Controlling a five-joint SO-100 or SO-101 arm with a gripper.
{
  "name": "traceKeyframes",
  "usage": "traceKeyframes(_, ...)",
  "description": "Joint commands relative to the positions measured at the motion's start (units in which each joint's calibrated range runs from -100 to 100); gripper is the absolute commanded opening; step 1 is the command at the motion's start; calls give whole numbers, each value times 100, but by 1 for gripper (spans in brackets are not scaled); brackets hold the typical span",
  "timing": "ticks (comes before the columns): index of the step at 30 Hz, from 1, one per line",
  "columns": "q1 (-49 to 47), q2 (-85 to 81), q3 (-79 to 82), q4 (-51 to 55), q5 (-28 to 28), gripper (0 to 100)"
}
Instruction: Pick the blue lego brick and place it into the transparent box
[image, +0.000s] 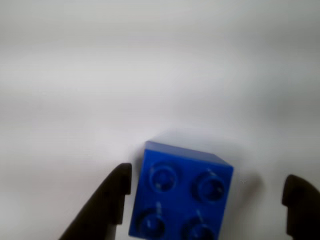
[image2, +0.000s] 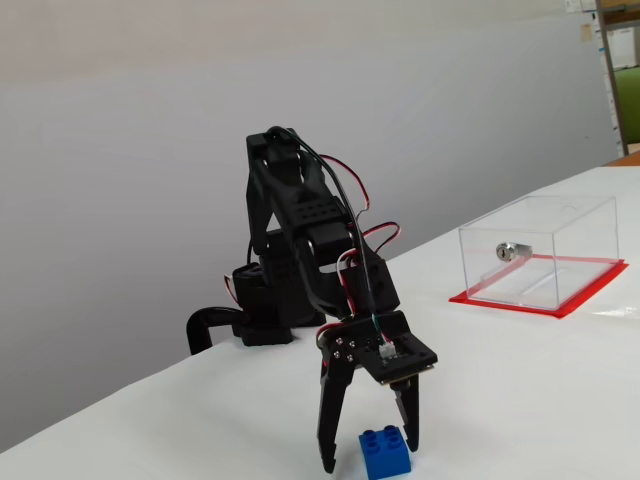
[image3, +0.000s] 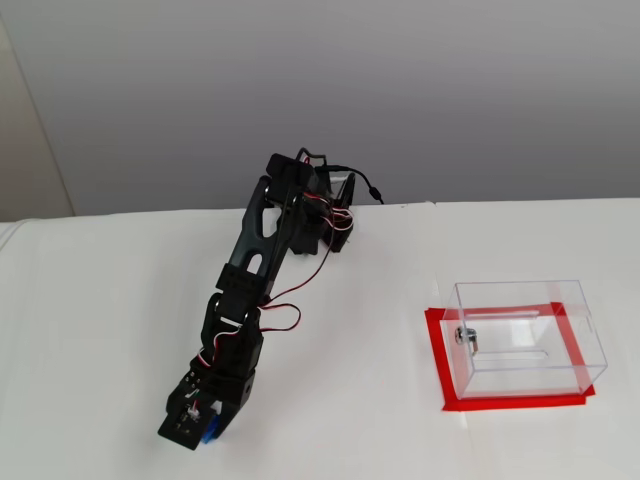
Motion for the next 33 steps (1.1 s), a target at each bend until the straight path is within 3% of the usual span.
traceKeyframes(1, -18, -42, -282, 29, -13, 33)
traceKeyframes(5, 4, -17, -282, 29, -13, 32)
traceKeyframes(11, 4, 0, -282, 29, -13, 17)
traceKeyframes(17, 11, 0, -282, 29, -13, 9)
traceKeyframes(33, -70, -381, -174, 195, 34, 8)
